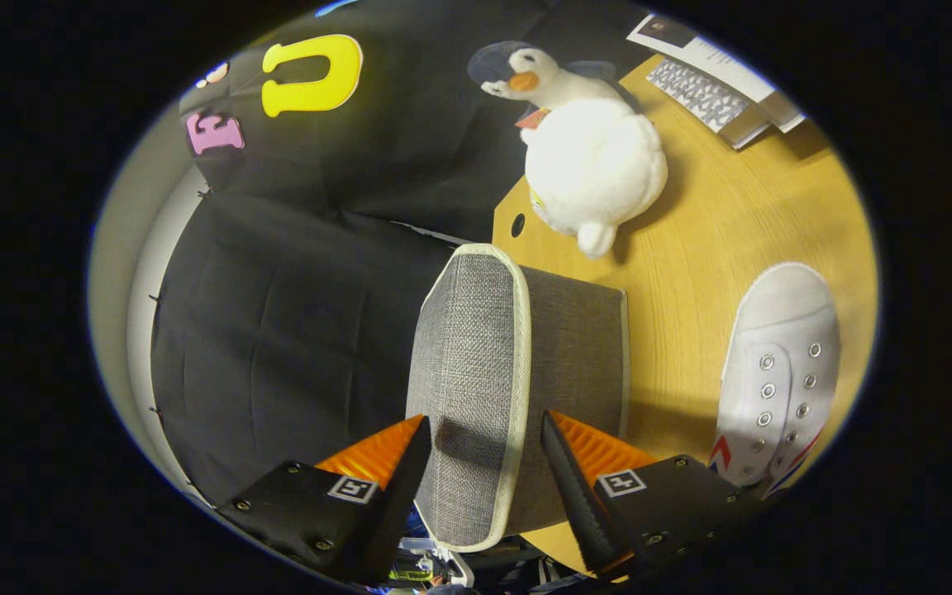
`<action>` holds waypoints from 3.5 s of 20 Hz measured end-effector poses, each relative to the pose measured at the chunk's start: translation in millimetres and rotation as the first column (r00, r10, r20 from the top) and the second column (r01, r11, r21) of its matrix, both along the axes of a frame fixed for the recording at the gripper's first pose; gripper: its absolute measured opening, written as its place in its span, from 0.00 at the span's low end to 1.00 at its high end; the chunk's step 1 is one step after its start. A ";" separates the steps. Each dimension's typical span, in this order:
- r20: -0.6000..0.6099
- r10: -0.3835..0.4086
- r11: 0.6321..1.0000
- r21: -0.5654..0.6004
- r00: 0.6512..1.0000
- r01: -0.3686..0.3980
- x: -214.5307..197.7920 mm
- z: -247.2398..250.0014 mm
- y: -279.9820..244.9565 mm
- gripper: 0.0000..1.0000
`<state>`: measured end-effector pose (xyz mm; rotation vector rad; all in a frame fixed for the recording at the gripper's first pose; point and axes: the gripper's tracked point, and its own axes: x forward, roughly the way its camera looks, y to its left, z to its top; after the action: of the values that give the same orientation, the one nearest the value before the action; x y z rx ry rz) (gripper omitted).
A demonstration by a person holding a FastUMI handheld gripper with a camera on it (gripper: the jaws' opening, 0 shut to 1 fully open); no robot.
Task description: Open the storage box then place both shoes into the box .Put the left shoe in first, then the right shoe, with the right side of both shoes facing outward in a uniform manner.
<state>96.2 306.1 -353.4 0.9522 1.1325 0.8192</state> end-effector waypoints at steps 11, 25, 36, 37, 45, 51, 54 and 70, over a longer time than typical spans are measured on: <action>0.121 0.058 0.997 0.036 0.991 -0.063 0.3 62.4 4.6 0.24; 0.200 0.157 0.987 -0.058 0.967 -0.148 4.5 88.0 47.5 0.25; 0.070 0.128 0.984 -0.132 0.989 -0.118 6.2 34.2 34.1 0.35; 0.078 0.125 0.986 -0.121 0.989 -0.115 7.4 35.1 34.1 0.35; 0.131 0.142 0.988 -0.076 0.981 -0.133 6.6 117.0 59.1 0.05; 0.256 0.231 0.966 -0.173 0.939 -0.191 5.8 175.5 130.7 0.10; 0.271 0.278 0.954 -0.194 0.922 -0.231 -1.0 188.6 180.4 0.10; 0.288 0.464 0.869 -0.334 0.838 -0.367 -46.8 164.0 278.5 0.75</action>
<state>49.4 584.6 -189.4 0.3021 1.1041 1.1127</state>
